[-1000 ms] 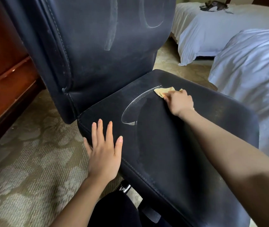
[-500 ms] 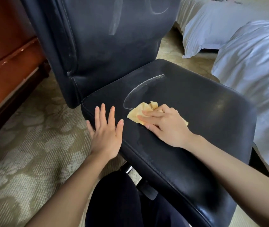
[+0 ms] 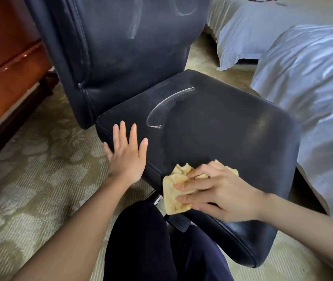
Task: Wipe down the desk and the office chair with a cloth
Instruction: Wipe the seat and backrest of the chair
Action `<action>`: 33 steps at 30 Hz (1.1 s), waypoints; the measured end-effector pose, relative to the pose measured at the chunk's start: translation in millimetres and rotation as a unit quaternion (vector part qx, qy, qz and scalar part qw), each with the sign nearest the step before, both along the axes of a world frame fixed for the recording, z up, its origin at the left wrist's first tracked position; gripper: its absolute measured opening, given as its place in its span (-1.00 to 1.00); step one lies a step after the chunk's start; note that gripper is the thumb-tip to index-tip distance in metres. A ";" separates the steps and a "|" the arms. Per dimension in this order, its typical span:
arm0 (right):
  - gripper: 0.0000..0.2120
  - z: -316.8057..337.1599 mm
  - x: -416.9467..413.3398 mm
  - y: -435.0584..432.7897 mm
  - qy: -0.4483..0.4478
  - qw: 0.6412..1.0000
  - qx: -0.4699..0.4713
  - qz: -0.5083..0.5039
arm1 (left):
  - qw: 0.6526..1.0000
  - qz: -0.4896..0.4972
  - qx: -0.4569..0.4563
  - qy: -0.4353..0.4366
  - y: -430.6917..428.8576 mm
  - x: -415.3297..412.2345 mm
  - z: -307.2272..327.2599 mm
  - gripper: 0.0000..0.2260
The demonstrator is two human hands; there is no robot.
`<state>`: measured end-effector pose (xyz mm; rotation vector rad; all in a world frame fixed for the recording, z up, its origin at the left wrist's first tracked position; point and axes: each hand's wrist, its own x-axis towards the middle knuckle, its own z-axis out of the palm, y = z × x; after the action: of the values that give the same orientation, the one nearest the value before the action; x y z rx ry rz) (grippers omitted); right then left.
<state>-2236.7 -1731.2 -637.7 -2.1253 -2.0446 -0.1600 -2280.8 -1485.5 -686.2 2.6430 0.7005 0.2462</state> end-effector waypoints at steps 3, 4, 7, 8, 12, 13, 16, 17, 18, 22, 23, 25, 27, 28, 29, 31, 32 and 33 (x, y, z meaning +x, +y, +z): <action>-0.75 4.5 14.1 8.9 0.005 0.999 -0.014 0.035 | 1.000 0.002 0.006 0.016 0.5 1.0 0.4 -0.46; -0.75 5.4 18.9 14.6 0.007 0.999 -0.019 0.038 | 1.000 0.001 0.007 0.019 -0.1 1.1 0.4 -0.46; -0.75 5.8 32.2 36.5 0.012 0.999 -0.027 0.027 | 1.000 -0.006 -0.002 0.011 0.0 -1.0 -0.4 -0.40; -0.74 6.3 36.7 44.3 0.018 0.999 -0.028 0.019 | 1.000 -0.012 -0.009 0.002 1.6 -2.5 -0.4 -0.37; -0.74 9.9 58.4 81.3 0.033 0.998 -0.044 -0.012 | 0.998 -0.040 -0.035 -0.031 19.5 -6.9 1.5 -0.35; -0.75 10.3 63.4 89.8 0.036 0.998 -0.048 -0.019 | 0.997 -0.050 -0.052 -0.040 22.9 -7.2 2.5 -0.41; -0.75 9.5 77.6 119.1 0.044 0.997 -0.055 -0.031 | 0.986 -0.072 -0.128 -0.075 29.8 -8.9 6.9 -0.56; -0.74 9.3 82.0 130.0 0.046 0.997 -0.057 -0.040 | 0.980 -0.075 -0.161 -0.091 31.3 -10.0 8.6 -0.58; -0.73 8.7 86.3 141.3 0.045 0.996 -0.061 -0.052 | 0.972 -0.078 -0.193 -0.105 32.6 -11.6 10.0 -0.60; -0.67 5.1 96.7 185.5 0.020 0.989 -0.077 -0.128 | 0.953 -0.082 -0.262 -0.127 39.1 -19.9 12.9 -0.43; -0.66 3.9 97.5 195.5 0.021 0.986 -0.075 -0.151 | 0.956 -0.076 -0.258 -0.118 42.3 -22.6 14.3 -0.33; -0.65 0.2 96.8 204.7 0.027 0.978 -0.065 -0.195 | 0.971 -0.082 -0.219 -0.055 46.1 -26.8 17.2 -0.08; -0.64 -3.5 94.5 206.0 0.016 0.979 -0.058 -0.196 | 0.983 -0.091 -0.157 0.030 52.3 -29.5 19.0 0.17; -0.64 -4.6 93.0 203.1 0.010 0.982 -0.058 -0.181 | 0.984 -0.097 -0.134 0.062 56.3 -30.5 20.0 0.23; -0.64 -4.7 91.3 197.2 0.013 0.986 -0.057 -0.159 | 0.984 -0.106 -0.118 0.087 60.6 -31.8 20.7 0.26; -0.66 -1.7 86.9 180.7 0.045 0.992 -0.053 -0.105 | 0.982 -0.121 -0.082 0.117 71.2 -34.5 21.8 0.26; -0.68 0.3 84.0 171.1 0.063 0.993 -0.051 -0.082 | 0.982 -0.126 -0.062 0.127 76.6 -35.6 22.7 0.24; -0.69 1.9 80.3 160.5 0.075 0.994 -0.048 -0.063 | 0.981 -0.130 -0.046 0.134 80.9 -36.4 23.7 0.21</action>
<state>-2156.4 -1570.7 -635.7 -2.2477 -1.8709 0.0810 -2317.1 -1404.6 -662.5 2.6671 0.4243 -0.2155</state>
